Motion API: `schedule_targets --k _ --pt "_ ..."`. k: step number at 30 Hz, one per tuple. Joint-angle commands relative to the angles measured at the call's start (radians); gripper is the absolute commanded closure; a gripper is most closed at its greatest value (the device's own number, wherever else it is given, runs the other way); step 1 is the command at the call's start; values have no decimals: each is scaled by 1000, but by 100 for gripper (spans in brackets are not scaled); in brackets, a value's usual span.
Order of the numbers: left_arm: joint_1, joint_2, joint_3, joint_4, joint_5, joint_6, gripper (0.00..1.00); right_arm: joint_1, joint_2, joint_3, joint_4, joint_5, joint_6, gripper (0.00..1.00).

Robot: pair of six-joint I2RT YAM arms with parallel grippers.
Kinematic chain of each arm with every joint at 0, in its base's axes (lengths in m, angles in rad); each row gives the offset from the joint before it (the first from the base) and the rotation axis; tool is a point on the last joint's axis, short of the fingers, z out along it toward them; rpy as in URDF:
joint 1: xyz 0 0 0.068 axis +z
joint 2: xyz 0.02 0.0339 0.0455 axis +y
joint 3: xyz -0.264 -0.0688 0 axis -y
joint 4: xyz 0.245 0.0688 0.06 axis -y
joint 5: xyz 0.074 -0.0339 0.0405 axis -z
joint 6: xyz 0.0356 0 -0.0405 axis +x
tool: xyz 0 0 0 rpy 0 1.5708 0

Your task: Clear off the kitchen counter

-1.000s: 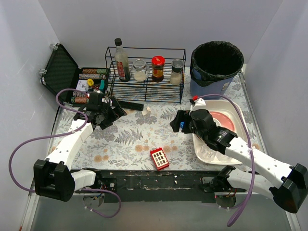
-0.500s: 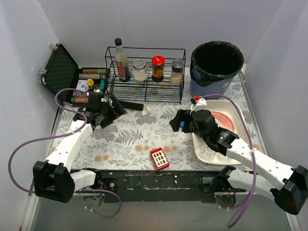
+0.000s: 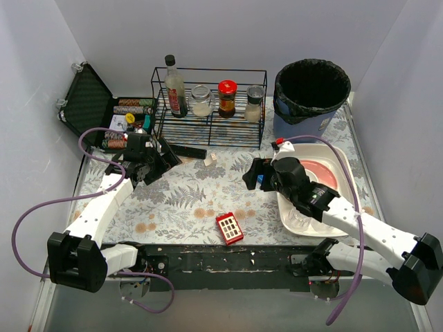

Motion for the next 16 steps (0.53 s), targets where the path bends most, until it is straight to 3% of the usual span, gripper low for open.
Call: schedule_targets --k 1,16 --pt "1 -35 -10 35 -23 4 2 6 26 19 48 16 -9 7" --pt "3 -33 17 36 -49 1 2 6 68 44 17 10 42 5"
